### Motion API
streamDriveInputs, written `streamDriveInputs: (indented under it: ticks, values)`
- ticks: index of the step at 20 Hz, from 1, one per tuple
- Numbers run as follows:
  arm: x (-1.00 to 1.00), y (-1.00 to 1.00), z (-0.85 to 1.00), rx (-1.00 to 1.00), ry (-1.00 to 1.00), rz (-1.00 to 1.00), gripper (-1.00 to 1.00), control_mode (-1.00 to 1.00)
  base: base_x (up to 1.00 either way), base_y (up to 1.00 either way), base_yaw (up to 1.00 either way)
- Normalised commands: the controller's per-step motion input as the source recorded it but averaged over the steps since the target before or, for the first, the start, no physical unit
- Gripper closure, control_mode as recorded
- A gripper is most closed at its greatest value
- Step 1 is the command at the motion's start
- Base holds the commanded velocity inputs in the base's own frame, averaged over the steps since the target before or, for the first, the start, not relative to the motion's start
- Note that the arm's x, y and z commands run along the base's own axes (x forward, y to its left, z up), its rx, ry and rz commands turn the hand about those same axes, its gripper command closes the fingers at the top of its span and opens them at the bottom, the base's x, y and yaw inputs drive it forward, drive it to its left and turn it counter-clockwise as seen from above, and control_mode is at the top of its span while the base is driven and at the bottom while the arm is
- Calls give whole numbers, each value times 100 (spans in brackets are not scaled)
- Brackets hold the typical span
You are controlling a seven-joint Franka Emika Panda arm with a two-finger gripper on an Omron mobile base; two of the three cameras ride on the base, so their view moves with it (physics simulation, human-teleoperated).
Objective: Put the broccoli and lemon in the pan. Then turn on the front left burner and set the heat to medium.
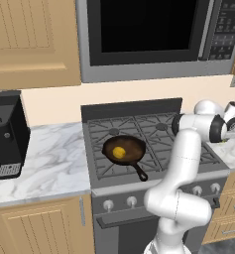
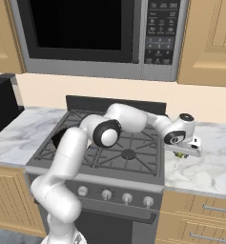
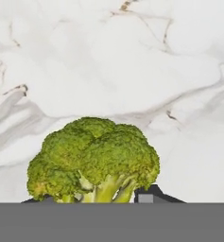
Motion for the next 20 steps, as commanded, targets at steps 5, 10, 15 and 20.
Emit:
streamDriveInputs:
  ticks: [5, 10, 15, 20]
  values:
    - [-2, -1, -2, 0, 0, 0, 100, -100, 0, 0, 0]
    - [-27, 0, 12, 0, -3, 0, 100, -100, 0, 0, 0]
    - [-40, 6, 22, 0, -21, 2, 100, -100, 0, 0, 0]
    - [-38, 7, 42, 1, -33, 1, 100, -100, 0, 0, 0]
